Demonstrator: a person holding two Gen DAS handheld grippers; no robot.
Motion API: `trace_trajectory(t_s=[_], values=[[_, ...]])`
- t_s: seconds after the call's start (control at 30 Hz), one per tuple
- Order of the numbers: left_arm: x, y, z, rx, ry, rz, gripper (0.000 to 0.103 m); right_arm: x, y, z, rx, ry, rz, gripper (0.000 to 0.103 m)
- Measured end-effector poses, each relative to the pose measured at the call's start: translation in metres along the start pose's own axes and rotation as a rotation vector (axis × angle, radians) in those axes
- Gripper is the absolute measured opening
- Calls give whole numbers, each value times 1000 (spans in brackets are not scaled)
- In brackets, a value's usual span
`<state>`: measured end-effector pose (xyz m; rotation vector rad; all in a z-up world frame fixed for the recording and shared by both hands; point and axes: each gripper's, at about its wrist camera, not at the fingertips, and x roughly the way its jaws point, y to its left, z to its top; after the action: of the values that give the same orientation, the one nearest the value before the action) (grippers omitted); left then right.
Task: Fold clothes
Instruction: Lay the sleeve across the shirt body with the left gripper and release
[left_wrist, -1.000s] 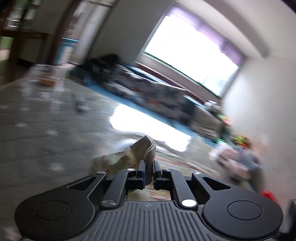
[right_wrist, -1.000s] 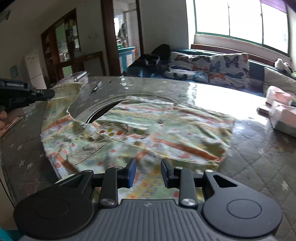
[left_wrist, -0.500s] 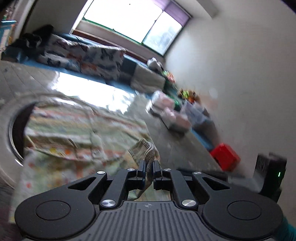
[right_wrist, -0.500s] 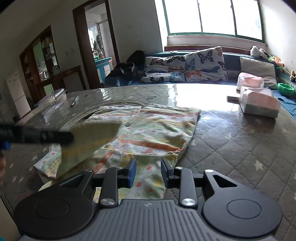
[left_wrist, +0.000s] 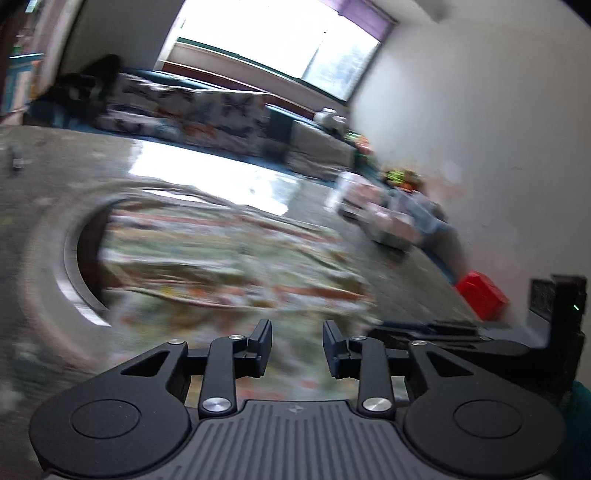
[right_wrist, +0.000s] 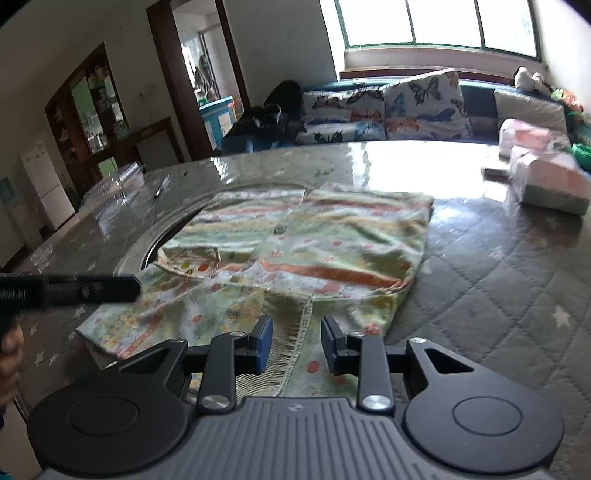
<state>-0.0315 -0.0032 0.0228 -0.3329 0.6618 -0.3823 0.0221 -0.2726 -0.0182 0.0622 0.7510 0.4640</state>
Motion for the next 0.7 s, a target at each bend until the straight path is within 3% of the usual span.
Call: trace_trajectory(t_s=[0.17,0.53,0.7], values=[[0,41,9,-40,-25,128,33,19,4,3,-16,7,-23,29],[29,74,11,-38,17,243,30,30,10,7,-90,18,-94,24],[20,72,9,-20,15,247,31,12,16,12,-117,2,-56,26]])
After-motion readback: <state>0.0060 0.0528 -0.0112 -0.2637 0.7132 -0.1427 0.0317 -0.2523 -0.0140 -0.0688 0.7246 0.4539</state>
